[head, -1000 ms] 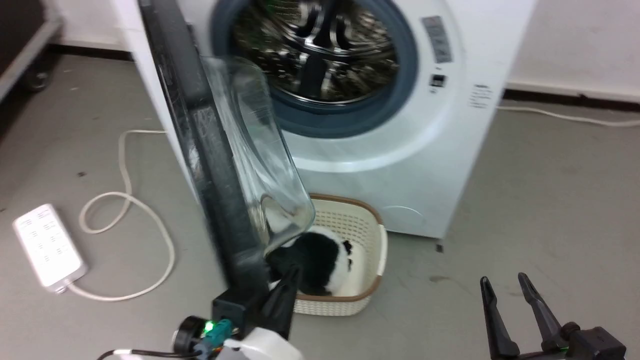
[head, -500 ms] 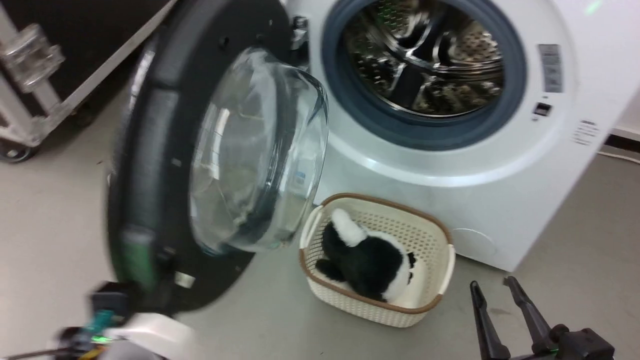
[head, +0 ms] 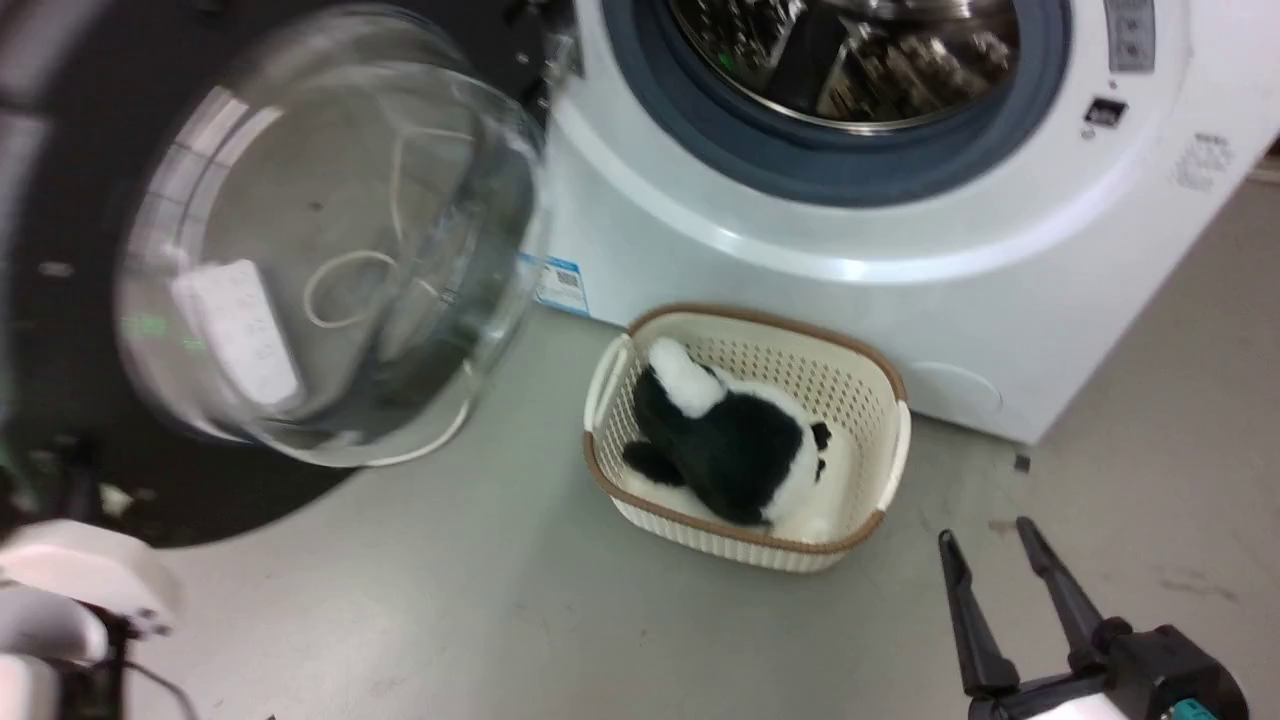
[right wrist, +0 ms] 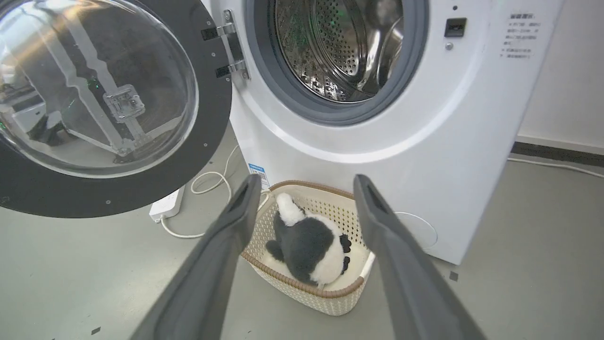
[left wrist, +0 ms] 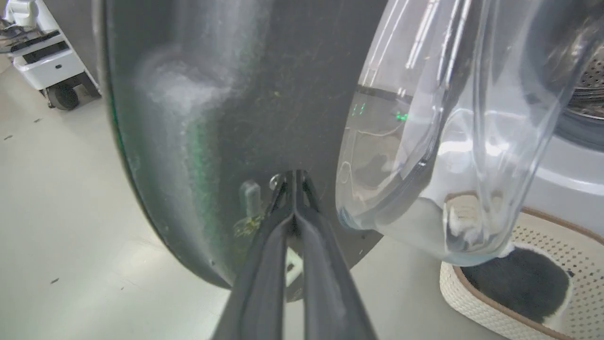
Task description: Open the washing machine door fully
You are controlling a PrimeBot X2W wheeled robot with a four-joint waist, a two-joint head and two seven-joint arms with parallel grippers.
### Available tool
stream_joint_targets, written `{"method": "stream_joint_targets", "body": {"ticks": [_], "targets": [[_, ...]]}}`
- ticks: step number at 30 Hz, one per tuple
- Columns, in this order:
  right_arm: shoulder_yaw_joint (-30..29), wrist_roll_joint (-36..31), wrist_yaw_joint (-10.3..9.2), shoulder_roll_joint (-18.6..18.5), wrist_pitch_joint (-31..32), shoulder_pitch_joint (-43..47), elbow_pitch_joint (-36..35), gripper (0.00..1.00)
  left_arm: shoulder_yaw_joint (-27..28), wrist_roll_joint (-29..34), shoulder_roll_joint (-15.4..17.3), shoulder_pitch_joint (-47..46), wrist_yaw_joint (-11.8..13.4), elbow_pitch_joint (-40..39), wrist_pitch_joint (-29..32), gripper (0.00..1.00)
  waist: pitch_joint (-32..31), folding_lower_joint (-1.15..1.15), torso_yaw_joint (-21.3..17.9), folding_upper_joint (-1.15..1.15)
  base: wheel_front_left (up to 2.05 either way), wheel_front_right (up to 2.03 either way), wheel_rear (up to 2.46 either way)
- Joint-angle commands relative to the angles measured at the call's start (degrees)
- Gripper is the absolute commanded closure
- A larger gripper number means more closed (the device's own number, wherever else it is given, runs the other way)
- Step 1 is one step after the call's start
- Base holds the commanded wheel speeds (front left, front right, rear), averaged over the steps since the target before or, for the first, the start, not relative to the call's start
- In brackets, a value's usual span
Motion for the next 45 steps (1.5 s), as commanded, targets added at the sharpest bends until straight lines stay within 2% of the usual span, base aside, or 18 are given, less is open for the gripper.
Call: {"method": "stream_joint_targets", "body": {"ticks": [1, 10, 15, 18, 21, 26, 27, 30, 31, 32, 33, 34, 35, 36, 37, 45], "targets": [[-0.35, -0.70, 0.05, 0.13, -0.26, -1.19, -0.29, 0.00, 1.21, -0.30, 1.90, -2.32, -0.25, 2.87, -0.74, 1.00, 2.22, -0.01, -1.51, 0.00, 0.00, 0.00, 0.00], [-0.80, -1.52, 0.05, 0.13, -0.26, -2.56, -0.13, 0.00, 3.47, -1.78, 5.60, -10.16, -2.31, 16.65, -4.51, 1.00, 4.04, -0.01, -2.90, 0.00, 0.00, 0.00, 0.00], [-0.92, -1.45, 0.05, 0.13, -0.26, -2.69, 0.11, 0.00, 3.20, -1.87, 6.01, -12.34, -3.54, 21.59, -7.65, 1.00, 3.52, -0.01, -3.16, 0.00, 0.00, 0.00, 0.00], [-1.08, -1.32, 0.05, 0.13, -0.26, -2.54, 0.32, 0.00, 3.11, -1.52, 5.52, -12.28, -4.15, 21.42, -12.25, 1.00, 2.18, -0.01, -3.46, 0.00, 0.00, 0.00, 0.00], [-1.82, -1.02, 0.05, 0.13, -0.26, -2.09, 0.16, 0.00, 2.88, -0.77, 4.30, -11.15, -3.80, 18.77, -15.36, 1.00, -0.12, -0.01, -3.80, 0.00, 0.00, 0.00, 0.00], [-3.20, -1.51, 0.05, 0.13, -0.26, -1.77, -0.96, 0.00, 2.65, 0.02, 1.62, -7.95, -3.08, 10.98, -16.99, 1.00, -3.36, -0.01, -5.21, 0.00, 0.00, 0.00, 0.00], [-4.03, -2.40, 0.05, 0.13, -0.26, -1.85, -1.71, 0.00, 2.39, 0.33, -0.21, -5.69, -2.75, 6.13, -17.29, 1.00, -4.91, -0.01, -6.35, 0.00, 0.00, 0.00, 0.00], [-5.99, -3.64, 0.05, 0.13, -0.26, -1.75, -3.22, 0.00, 0.72, 0.90, -3.42, -1.83, -2.66, -1.13, -17.47, 1.00, -6.84, -0.01, -8.13, 0.00, 0.00, 0.00, 0.00], [-5.99, -3.64, 0.05, 0.13, -0.26, -1.75, -3.22, 0.00, 0.72, 0.90, -3.42, -1.83, -2.66, -1.13, -17.47, 1.00, -6.84, -0.01, -8.13, 0.00, 0.00, 0.00, 0.00], [-7.07, -3.64, 0.05, 0.13, -0.26, -1.50, -3.83, 0.00, -0.65, 0.69, -6.07, 0.77, -2.48, -5.31, -17.51, 1.00, -7.96, -0.01, -9.38, 0.00, 0.00, 0.00, 0.00], [-7.36, -3.66, 0.05, 0.13, -0.26, -1.30, -4.03, 0.00, -1.47, 0.62, -7.38, 2.08, -2.24, -7.22, -17.51, 1.00, -8.29, -0.01, -9.92, 0.00, 0.00, 0.00, 0.00], [-7.36, -3.66, 0.05, 0.13, -0.26, -1.30, -4.03, 0.00, -1.47, 0.62, -7.38, 2.08, -2.24, -7.22, -17.51, 1.00, -8.29, -0.01, -9.92, 0.00, 0.00, 0.00, 0.00], [-7.55, -3.76, 0.05, 0.13, -0.26, -1.11, -4.32, 0.00, -3.21, 1.02, -9.23, 4.51, -1.67, -10.04, -17.38, 0.66, -8.88, -0.01, -11.13, 0.00, 0.00, 0.00, 0.00], [-7.55, -3.76, 0.05, 0.13, -0.26, -1.11, -4.32, 0.00, -3.21, 1.02, -9.23, 4.51, -1.67, -10.04, -17.38, 0.66, -8.88, -0.01, -11.13, 0.00, 0.00, 0.00, 0.00], [-7.55, -3.69, 0.05, 0.13, -0.26, -0.86, -4.49, 0.00, -5.40, 1.63, -10.52, 6.75, -1.54, -11.67, -16.64, 0.00, -9.45, -0.01, -12.35, 0.00, 0.00, 0.00, 0.00], [-7.60, -2.39, 0.05, 0.13, -0.26, 0.50, -4.83, 0.00, -12.69, 5.84, -13.73, 12.17, -0.64, -11.54, -16.38, 0.00, -9.81, -0.01, -16.18, 0.00, 0.00, 0.00, 0.00]]}}
